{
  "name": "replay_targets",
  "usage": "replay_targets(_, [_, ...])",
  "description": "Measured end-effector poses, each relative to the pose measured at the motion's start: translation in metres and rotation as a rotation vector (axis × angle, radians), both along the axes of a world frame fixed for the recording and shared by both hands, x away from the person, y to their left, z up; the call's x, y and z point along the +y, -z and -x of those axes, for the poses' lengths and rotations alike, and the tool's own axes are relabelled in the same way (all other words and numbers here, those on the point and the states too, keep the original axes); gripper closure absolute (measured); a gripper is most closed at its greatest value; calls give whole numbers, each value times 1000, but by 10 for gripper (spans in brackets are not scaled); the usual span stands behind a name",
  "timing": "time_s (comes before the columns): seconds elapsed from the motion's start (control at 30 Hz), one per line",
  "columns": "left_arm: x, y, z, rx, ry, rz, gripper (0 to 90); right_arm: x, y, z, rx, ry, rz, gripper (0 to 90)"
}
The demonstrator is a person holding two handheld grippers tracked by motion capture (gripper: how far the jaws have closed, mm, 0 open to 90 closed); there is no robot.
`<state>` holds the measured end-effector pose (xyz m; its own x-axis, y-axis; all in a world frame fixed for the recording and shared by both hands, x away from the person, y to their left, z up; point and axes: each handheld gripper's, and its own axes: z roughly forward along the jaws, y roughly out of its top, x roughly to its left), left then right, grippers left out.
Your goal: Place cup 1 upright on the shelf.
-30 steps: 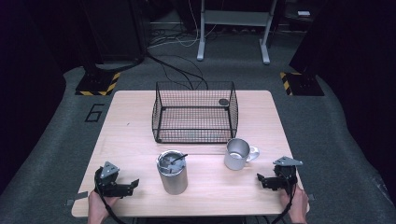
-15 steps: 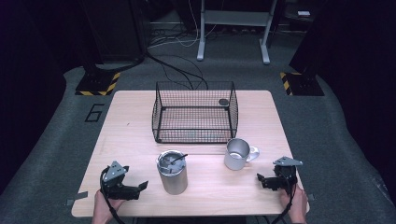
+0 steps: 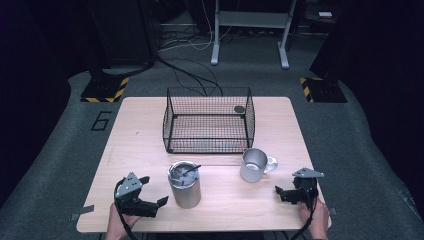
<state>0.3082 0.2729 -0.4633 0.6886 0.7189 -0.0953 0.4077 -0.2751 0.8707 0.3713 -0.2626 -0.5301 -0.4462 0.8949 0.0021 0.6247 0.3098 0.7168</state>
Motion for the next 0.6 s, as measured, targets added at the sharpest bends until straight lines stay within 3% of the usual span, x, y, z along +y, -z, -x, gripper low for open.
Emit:
replay_targets(0.33, [-20, -16, -4, -35, 86, 33, 0, 0, 0, 0, 0, 0, 0, 0])
replay_targets(0.6, [-30, -21, -10, -62, 114, 63, 0, 0, 0, 0, 0, 1, 1, 0])
